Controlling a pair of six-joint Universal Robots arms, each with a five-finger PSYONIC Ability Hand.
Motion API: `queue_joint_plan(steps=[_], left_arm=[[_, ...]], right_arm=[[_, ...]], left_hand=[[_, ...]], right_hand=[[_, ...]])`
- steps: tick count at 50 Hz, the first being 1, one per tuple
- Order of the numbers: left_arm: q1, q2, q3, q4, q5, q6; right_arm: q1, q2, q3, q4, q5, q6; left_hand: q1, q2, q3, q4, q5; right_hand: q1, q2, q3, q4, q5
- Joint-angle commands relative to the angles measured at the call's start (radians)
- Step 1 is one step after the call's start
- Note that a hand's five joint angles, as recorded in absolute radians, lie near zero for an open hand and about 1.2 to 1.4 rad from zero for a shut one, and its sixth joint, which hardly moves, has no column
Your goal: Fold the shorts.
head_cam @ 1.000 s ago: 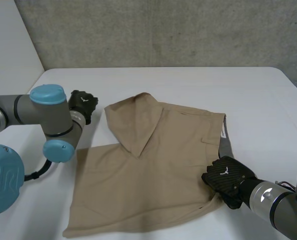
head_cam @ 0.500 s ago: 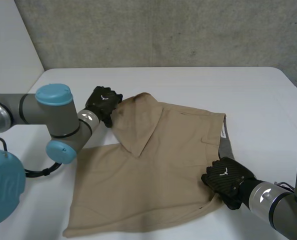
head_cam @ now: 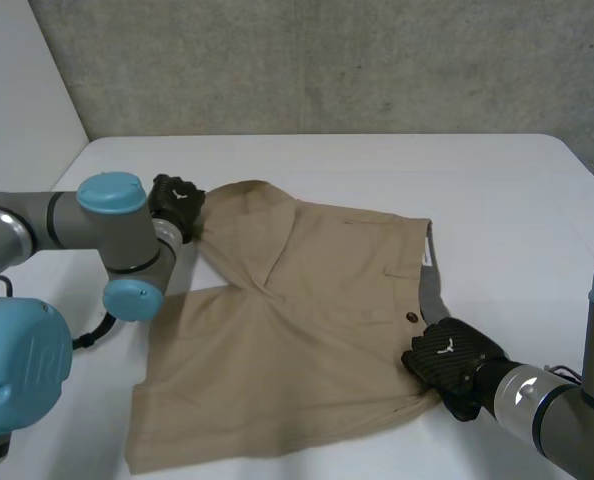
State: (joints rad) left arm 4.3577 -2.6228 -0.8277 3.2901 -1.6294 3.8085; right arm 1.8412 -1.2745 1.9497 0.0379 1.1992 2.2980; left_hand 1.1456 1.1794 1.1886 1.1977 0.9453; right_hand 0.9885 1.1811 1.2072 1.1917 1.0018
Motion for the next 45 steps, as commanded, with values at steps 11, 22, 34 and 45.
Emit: queue_joint_plan(steps=[11,22,34,45], left_arm=[[0.000,0.010,-0.056,-0.012,-0.066,0.010],[-0.018,0.153,-0.172,-0.014,0.040,0.002],[-0.040,0.132,-0.149,-0.038,0.180,-0.035],[-0.061,0.067,-0.117,-0.076,0.215,-0.027]], right_arm=[[0.000,0.000,0.002,0.000,0.002,0.000],[0.000,0.000,0.002,0.000,0.000,0.000],[0.000,0.001,0.003,-0.001,0.000,0.000],[-0.011,0.001,0.003,-0.001,0.000,0.000]], left_hand=[[-0.437,-0.471,-0.480,-0.490,-0.412],[-0.500,-0.534,-0.543,-0.553,-0.475],[-0.500,-0.534,-0.543,-0.553,-0.475],[-0.486,-0.520,-0.529,-0.538,-0.460]], right_hand=[[0.408,0.215,0.189,0.205,0.220],[0.408,0.215,0.189,0.205,0.220],[0.408,0.215,0.189,0.205,0.220],[0.408,0.215,0.189,0.205,0.220]])
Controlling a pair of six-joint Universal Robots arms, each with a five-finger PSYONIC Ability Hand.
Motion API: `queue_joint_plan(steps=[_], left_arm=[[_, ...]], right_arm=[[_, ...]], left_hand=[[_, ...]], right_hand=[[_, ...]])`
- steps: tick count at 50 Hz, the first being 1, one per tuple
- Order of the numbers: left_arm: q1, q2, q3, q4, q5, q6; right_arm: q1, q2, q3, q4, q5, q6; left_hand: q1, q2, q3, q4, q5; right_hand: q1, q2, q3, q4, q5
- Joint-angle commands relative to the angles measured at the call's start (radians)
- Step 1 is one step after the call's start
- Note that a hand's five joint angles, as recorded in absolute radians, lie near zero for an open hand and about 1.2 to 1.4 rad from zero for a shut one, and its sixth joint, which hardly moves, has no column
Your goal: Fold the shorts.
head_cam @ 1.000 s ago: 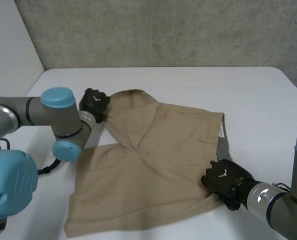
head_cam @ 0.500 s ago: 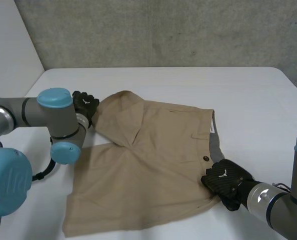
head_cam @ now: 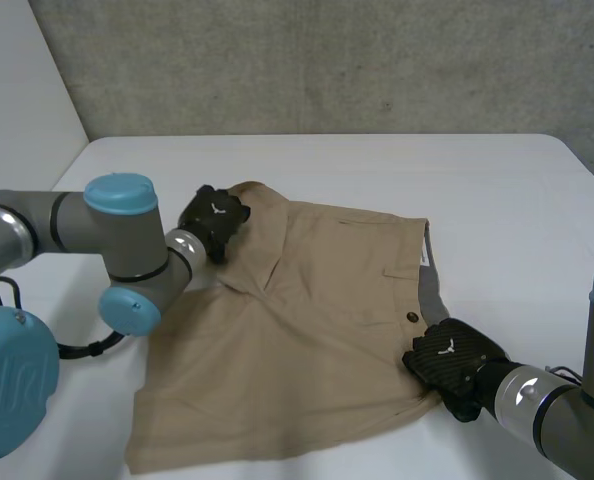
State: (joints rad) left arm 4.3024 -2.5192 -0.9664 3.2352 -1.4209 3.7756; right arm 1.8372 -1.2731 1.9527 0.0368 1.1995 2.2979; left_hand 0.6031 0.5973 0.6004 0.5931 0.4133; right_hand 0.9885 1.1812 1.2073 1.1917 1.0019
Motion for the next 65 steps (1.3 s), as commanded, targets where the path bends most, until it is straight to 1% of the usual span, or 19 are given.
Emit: queue_joint_plan(steps=[1,5,8,9,10,11,16,21,23,35,42,45,47,48,49,50,53,58,65], left_arm=[[-0.006,-0.039,0.026,-0.023,0.007,0.007],[-0.006,-0.050,0.041,-0.028,0.008,0.007],[-0.006,-0.058,0.057,-0.038,0.008,0.007],[-0.006,-0.059,0.060,-0.040,0.007,0.007],[-0.004,-0.059,0.067,-0.041,0.002,0.007],[-0.004,-0.059,0.069,-0.043,-0.001,0.007],[-0.001,-0.052,0.071,-0.035,-0.062,0.010],[-0.003,-0.020,0.057,-0.032,-0.226,0.016],[-0.001,-0.006,0.048,-0.032,-0.253,0.016],[0.013,0.143,-0.149,-0.032,-0.302,0.021],[0.013,0.177,-0.238,-0.031,-0.374,0.016],[0.016,0.183,-0.250,-0.005,-0.351,0.007],[0.019,0.189,-0.253,0.024,-0.304,0.006],[0.023,0.194,-0.252,0.043,-0.247,0.007],[0.034,0.195,-0.238,0.051,-0.184,0.007],[0.042,0.195,-0.233,0.054,-0.155,0.006],[0.053,0.186,-0.200,0.054,-0.055,0.006],[0.056,0.143,-0.120,0.051,-0.009,0.004],[0.045,0.036,-0.012,-0.001,0.005,0.010]], right_arm=[[-0.007,0.000,0.000,0.000,0.000,0.000],[-0.007,0.000,0.000,0.000,-0.001,0.000],[-0.007,0.000,0.000,0.000,-0.001,0.000],[-0.007,0.000,0.000,0.000,0.000,0.000],[-0.007,0.000,0.000,0.000,-0.001,0.000],[-0.007,0.001,0.000,0.000,-0.001,0.000],[-0.009,0.000,0.000,0.000,0.000,0.000],[-0.007,-0.002,0.000,0.000,0.000,0.000],[-0.007,-0.002,0.002,0.002,0.000,0.000],[-0.006,-0.003,0.005,0.002,0.000,0.000],[-0.006,-0.003,0.006,0.002,0.000,0.000],[-0.004,-0.003,0.008,0.002,0.000,0.000],[-0.004,-0.003,0.008,0.002,0.000,0.000],[-0.003,-0.003,0.009,0.002,0.000,0.000],[-0.001,-0.003,0.009,0.002,0.000,0.000],[-0.001,-0.003,0.011,0.002,0.000,0.000],[-0.006,-0.005,0.014,0.002,-0.001,0.000],[-0.007,-0.005,0.012,0.002,-0.001,0.000],[-0.009,-0.003,0.009,0.002,-0.001,0.000]], left_hand=[[0.060,0.065,0.062,0.070,0.075],[0.118,0.124,0.121,0.128,0.133],[0.384,0.390,0.387,0.395,0.400],[0.499,0.505,0.501,0.509,0.514],[0.735,0.741,0.738,0.745,0.751],[0.793,0.798,0.795,0.803,0.808],[0.793,0.799,0.796,0.803,0.808],[0.793,0.799,0.796,0.803,0.808],[0.793,0.799,0.796,0.803,0.808],[0.793,0.799,0.796,0.803,0.808],[0.793,0.799,0.796,0.803,0.808],[0.744,0.750,0.747,0.754,0.759],[0.323,0.329,0.326,0.333,0.338],[0.187,0.193,0.190,0.197,0.202],[0.163,0.168,0.165,0.173,0.178],[0.125,0.130,0.127,0.135,0.140],[-0.137,-0.131,-0.134,-0.127,-0.121],[-0.216,-0.211,-0.214,-0.206,-0.201],[-0.111,-0.105,-0.108,-0.101,-0.096]], right_hand=[[0.408,0.215,0.189,0.205,0.220],[0.408,0.215,0.189,0.205,0.220],[0.408,0.215,0.189,0.205,0.220],[0.408,0.215,0.189,0.205,0.220],[0.408,0.215,0.189,0.205,0.220],[0.408,0.215,0.189,0.205,0.220],[0.408,0.215,0.189,0.205,0.220],[0.408,0.215,0.189,0.205,0.220],[0.408,0.215,0.189,0.205,0.220],[0.408,0.215,0.189,0.205,0.220],[0.408,0.215,0.189,0.205,0.220],[0.408,0.215,0.189,0.205,0.220],[0.408,0.215,0.189,0.205,0.220],[0.408,0.215,0.189,0.205,0.220],[0.408,0.215,0.189,0.205,0.220],[0.408,0.215,0.189,0.205,0.220],[0.408,0.215,0.189,0.205,0.220],[0.408,0.215,0.189,0.205,0.220],[0.408,0.215,0.189,0.205,0.220]])
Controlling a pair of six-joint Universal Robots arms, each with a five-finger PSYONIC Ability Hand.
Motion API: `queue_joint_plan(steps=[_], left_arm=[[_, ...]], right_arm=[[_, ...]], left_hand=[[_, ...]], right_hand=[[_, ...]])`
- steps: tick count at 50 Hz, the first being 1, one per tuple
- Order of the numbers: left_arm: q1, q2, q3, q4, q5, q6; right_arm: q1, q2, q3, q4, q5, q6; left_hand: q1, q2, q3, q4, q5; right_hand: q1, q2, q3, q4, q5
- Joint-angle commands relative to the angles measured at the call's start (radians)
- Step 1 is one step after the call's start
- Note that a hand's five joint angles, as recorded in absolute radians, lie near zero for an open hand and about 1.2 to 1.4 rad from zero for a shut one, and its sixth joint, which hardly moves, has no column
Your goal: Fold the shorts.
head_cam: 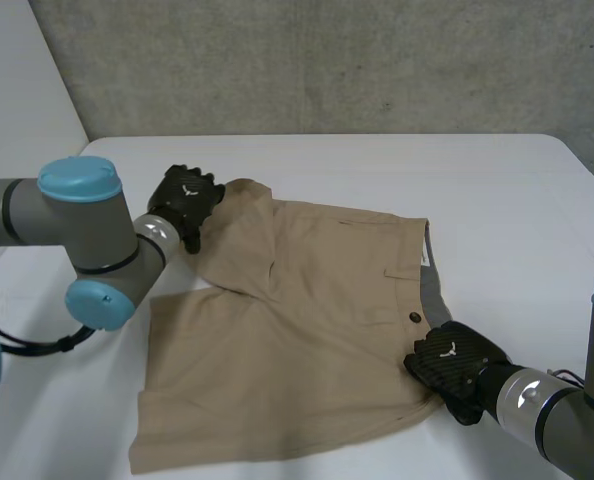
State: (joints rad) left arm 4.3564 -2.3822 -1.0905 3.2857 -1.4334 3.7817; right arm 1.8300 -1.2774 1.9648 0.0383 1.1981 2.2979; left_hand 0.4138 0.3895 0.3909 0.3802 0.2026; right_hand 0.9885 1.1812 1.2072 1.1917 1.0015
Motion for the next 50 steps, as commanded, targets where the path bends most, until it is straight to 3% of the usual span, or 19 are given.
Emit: queue_joint_plan(steps=[1,6,18,24,27,34,43,50], left_arm=[[-0.009,-0.112,0.121,-0.061,0.021,0.003],[-0.012,-0.160,0.165,-0.107,0.073,0.003],[-0.011,-0.195,0.198,-0.121,0.084,0.009],[-0.008,-0.213,0.222,-0.143,0.073,0.010],[-0.006,-0.212,0.222,-0.141,0.064,0.010],[-0.009,-0.193,0.213,-0.143,-0.037,0.013],[-0.003,-0.100,0.088,-0.120,-0.310,0.029],[-0.012,-0.022,-0.051,-0.095,-0.343,0.019]], right_arm=[[-0.001,0.001,-0.003,-0.002,0.000,0.000],[-0.003,0.003,-0.006,-0.002,0.000,-0.002],[-0.021,0.015,-0.009,-0.003,-0.002,-0.005],[-0.023,0.021,-0.011,-0.003,-0.002,-0.008],[-0.023,0.021,-0.012,-0.003,-0.002,-0.008],[-0.021,0.021,-0.011,-0.003,0.000,-0.008],[-0.021,0.016,-0.006,-0.002,-0.002,-0.008],[-0.020,0.016,-0.003,0.000,-0.005,-0.008]], left_hand=[[0.093,0.117,0.116,0.127,0.130],[0.225,0.249,0.248,0.259,0.262],[0.304,0.329,0.327,0.338,0.341],[0.981,1.005,1.004,1.015,1.018],[0.982,1.007,1.005,1.016,1.019],[0.982,1.007,1.005,1.016,1.019],[0.982,1.007,1.005,1.016,1.019],[0.982,1.007,1.005,1.016,1.019]], right_hand=[[0.408,0.215,0.189,0.205,0.220],[0.408,0.215,0.189,0.205,0.220],[0.408,0.215,0.189,0.205,0.220],[0.408,0.215,0.189,0.205,0.220],[0.408,0.215,0.189,0.205,0.220],[0.408,0.215,0.189,0.205,0.220],[0.408,0.215,0.189,0.205,0.220],[0.408,0.215,0.189,0.205,0.220]])
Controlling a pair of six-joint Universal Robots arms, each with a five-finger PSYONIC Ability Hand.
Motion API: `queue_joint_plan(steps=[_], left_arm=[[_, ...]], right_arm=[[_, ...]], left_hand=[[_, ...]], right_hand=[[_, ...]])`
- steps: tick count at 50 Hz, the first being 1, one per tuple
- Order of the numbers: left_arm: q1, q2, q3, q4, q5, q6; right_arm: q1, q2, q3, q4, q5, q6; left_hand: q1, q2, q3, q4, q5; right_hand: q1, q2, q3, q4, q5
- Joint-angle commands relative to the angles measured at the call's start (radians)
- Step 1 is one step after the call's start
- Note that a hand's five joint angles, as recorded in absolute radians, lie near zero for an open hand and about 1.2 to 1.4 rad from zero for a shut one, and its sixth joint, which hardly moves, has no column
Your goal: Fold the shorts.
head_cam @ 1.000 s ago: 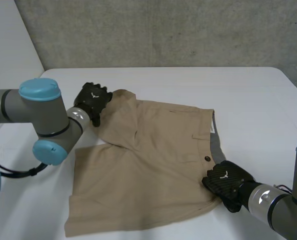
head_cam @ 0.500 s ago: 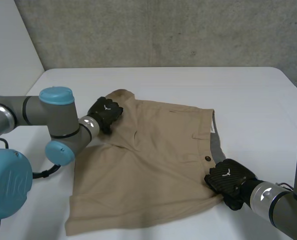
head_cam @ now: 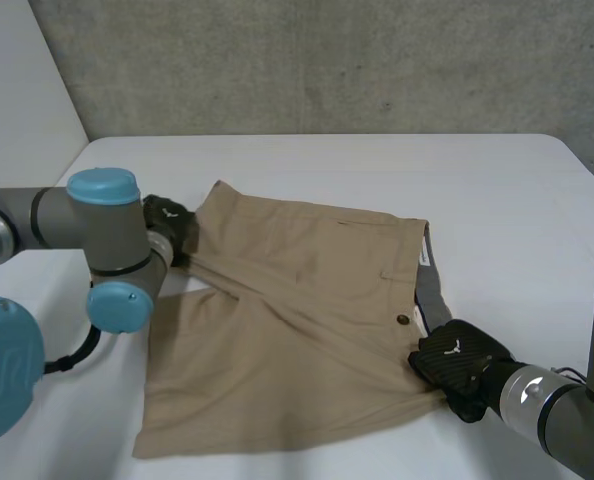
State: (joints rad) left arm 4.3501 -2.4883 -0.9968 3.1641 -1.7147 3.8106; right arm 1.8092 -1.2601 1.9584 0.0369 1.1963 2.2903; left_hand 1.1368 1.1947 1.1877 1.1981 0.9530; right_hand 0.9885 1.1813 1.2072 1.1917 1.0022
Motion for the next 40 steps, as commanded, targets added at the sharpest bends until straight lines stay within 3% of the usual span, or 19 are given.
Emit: queue_joint_plan(steps=[1,9,14,18,19,32,40], left_arm=[[-0.009,0.098,-0.170,0.034,-0.066,-0.009],[-0.007,0.105,-0.220,0.073,-0.173,-0.011],[-0.007,0.106,-0.232,0.077,-0.178,-0.017],[-0.007,0.130,-0.249,0.077,-0.164,-0.028],[-0.012,0.155,-0.255,0.077,-0.160,-0.032],[-0.014,0.494,-0.419,0.074,-0.129,-0.219],[-0.035,0.710,-0.643,-0.041,0.004,-0.298]], right_arm=[[0.001,-0.001,0.005,0.001,-0.003,0.000],[0.004,-0.001,0.007,0.001,-0.001,0.002],[0.004,-0.001,0.008,0.001,-0.001,0.003],[0.001,-0.002,0.008,0.001,-0.001,0.008],[0.001,-0.004,0.008,0.001,-0.001,0.009],[0.002,-0.007,0.011,-0.002,-0.001,0.017],[0.002,-0.010,-0.012,-0.014,-0.004,0.167]], left_hand=[[0.259,0.202,0.209,0.198,0.269],[0.259,0.202,0.209,0.198,0.269],[0.259,0.202,0.209,0.198,0.269],[-0.484,-0.542,-0.535,-0.545,-0.475],[-0.585,-0.643,-0.636,-0.646,-0.575],[-0.580,-0.638,-0.631,-0.641,-0.571],[-0.533,-0.591,-0.584,-0.594,-0.524]], right_hand=[[0.408,0.215,0.189,0.205,0.219],[0.408,0.215,0.189,0.205,0.219],[0.408,0.215,0.189,0.205,0.219],[0.408,0.215,0.189,0.205,0.219],[0.408,0.215,0.189,0.205,0.219],[0.408,0.215,0.189,0.205,0.219],[0.408,0.215,0.189,0.205,0.219]])
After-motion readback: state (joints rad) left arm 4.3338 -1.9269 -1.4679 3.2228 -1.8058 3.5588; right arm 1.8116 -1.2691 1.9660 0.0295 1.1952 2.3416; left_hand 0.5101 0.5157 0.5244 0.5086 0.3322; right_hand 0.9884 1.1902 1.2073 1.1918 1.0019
